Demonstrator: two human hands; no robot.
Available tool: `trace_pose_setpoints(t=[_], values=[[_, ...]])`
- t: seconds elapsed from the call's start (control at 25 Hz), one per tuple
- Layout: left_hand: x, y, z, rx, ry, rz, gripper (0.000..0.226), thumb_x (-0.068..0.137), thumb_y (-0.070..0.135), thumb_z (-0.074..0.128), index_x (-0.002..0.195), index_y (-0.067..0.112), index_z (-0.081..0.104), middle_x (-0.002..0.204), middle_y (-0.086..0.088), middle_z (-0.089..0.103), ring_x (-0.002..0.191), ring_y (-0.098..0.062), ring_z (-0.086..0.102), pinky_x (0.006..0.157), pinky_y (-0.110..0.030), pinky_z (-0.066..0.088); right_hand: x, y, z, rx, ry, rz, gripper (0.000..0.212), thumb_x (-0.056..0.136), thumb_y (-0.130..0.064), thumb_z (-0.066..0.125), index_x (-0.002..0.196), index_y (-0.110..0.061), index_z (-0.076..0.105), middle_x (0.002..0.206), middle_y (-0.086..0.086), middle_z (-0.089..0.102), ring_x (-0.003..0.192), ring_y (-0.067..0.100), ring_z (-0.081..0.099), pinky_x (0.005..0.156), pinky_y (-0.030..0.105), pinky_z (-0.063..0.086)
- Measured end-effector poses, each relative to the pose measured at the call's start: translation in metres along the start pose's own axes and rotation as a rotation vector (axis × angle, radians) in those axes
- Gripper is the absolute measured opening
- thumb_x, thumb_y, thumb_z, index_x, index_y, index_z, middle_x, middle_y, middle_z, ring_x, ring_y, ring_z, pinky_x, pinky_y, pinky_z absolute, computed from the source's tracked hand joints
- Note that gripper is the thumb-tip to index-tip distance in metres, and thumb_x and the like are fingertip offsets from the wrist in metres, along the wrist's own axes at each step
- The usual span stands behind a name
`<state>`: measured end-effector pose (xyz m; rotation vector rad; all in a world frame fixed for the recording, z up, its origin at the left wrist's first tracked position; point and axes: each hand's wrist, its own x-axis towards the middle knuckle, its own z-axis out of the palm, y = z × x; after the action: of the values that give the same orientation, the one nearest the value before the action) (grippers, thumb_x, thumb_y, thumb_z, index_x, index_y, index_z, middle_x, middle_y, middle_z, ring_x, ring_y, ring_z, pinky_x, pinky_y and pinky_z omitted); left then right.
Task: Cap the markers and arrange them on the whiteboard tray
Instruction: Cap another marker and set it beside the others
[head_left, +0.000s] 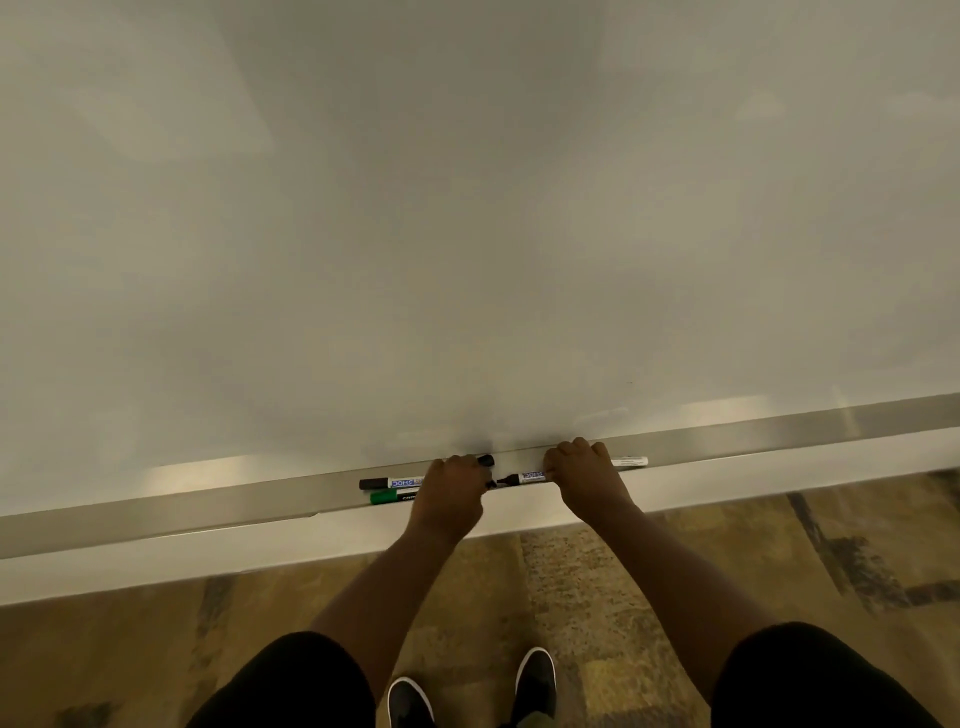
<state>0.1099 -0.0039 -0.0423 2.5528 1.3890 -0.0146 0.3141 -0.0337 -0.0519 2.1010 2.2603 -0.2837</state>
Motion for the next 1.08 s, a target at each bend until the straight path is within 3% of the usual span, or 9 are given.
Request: trace_pose_setpoints(t=[0.16,0.32,0.72,0.96,1.08], values=[[0.013,0.018,0.009,0.002,-0.037,-0.015,0.023,0.085,0.007,0.049,0.102,0.014,0.063,0.103,-0.007,0.065,0.098,-0.028,0.057,0.085,-0.038,0.042,-0.005,0.006,0.006,0.053,0.021,-0.015,0.018,0.089,-0.009,0.051,0.104,-0.015,0.059,0.103,0.007,0.064,0.1,0.03,0.052,0.085,0.041,0.037],[0.017,0.025,0.014,-0.113,-0.052,-0.059,0.024,0.081,-0.002,0.051,0.099,0.009,0.063,0.105,-0.011,0.063,0.1,-0.027,0.054,0.08,-0.035,0.045,-0.011,0.017,0.006,0.059,0.042,-0.021,0.02,0.088,-0.011,0.058,0.108,-0.015,0.06,0.109,0.008,0.059,0.104,0.029,0.05,0.087,0.042,0.038],[0.023,0.025,0.006,-0.152,-0.143,-0.128,0.023,0.081,-0.012,0.044,0.095,0.0,0.059,0.11,-0.018,0.054,0.104,-0.032,0.052,0.086,-0.04,0.046,-0.022,0.026,-0.002,0.125,0.13,-0.013,0.024,0.085,-0.007,0.056,0.106,-0.017,0.06,0.106,0.007,0.059,0.097,0.029,0.051,0.081,0.041,0.038],[0.021,0.017,-0.004,-0.102,-0.099,-0.121,0.017,0.084,0.01,0.055,0.097,0.01,0.065,0.102,-0.012,0.062,0.096,-0.032,0.059,0.08,-0.04,0.046,-0.025,0.023,-0.009,0.136,0.152,0.001,0.026,0.085,-0.007,0.053,0.108,-0.017,0.057,0.107,0.005,0.059,0.098,0.027,0.05,0.083,0.04,0.036],[0.013,0.01,-0.013,-0.28,0.003,-0.157,0.018,0.085,0.012,0.053,0.098,0.014,0.065,0.097,-0.01,0.066,0.091,-0.031,0.06,0.076,-0.036,0.045,-0.025,0.018,-0.007,0.173,0.134,0.037,0.028,0.085,-0.005,0.049,0.11,-0.017,0.052,0.105,0.004,0.061,0.097,0.026,0.051,0.082,0.04,0.035]])
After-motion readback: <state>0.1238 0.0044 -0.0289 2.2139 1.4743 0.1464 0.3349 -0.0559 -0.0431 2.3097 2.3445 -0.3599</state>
